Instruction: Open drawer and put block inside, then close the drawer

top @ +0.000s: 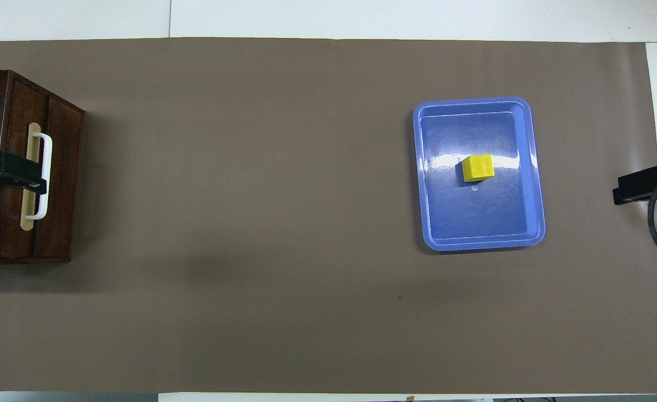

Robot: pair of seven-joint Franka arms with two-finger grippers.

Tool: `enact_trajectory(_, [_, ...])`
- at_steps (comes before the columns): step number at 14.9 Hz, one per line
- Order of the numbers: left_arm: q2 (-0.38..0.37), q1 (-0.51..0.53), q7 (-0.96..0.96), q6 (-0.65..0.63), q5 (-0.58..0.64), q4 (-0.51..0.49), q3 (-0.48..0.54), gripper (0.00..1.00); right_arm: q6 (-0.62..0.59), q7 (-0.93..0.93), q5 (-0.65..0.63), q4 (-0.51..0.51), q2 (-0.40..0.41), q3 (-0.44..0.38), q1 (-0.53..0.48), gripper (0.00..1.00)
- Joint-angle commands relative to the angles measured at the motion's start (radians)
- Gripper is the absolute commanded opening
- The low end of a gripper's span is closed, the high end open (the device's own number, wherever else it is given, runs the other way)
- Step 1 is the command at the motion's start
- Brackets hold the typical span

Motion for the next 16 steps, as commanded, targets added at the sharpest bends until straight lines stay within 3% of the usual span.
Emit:
enact_trajectory(1, [-0.013, 0.007, 0.004, 0.016, 0.014, -0.006, -0.002, 1.00, 0.016, -0.018, 0.007, -0.019, -0.018, 0.010, -0.021, 1.00])
enact_trajectory(7, [-0.015, 0.022, 0.007, 0.022, 0.009, -0.010, -0.001, 1.00, 0.019, -0.021, -0.006, -0.019, -0.018, 0.010, -0.011, 1.00])
enact_trajectory(10, [-0.031, 0.011, 0.016, 0.183, 0.023, -0.073, -0.004, 1.00, 0.045, -0.048, -0.007, -0.036, -0.023, 0.010, -0.008, 1.00])
enact_trajectory(16, [-0.007, 0.002, 0.016, 0.375, 0.156, -0.194, -0.007, 1.00, 0.136, -0.333, 0.013, -0.154, -0.073, 0.014, -0.007, 1.00])
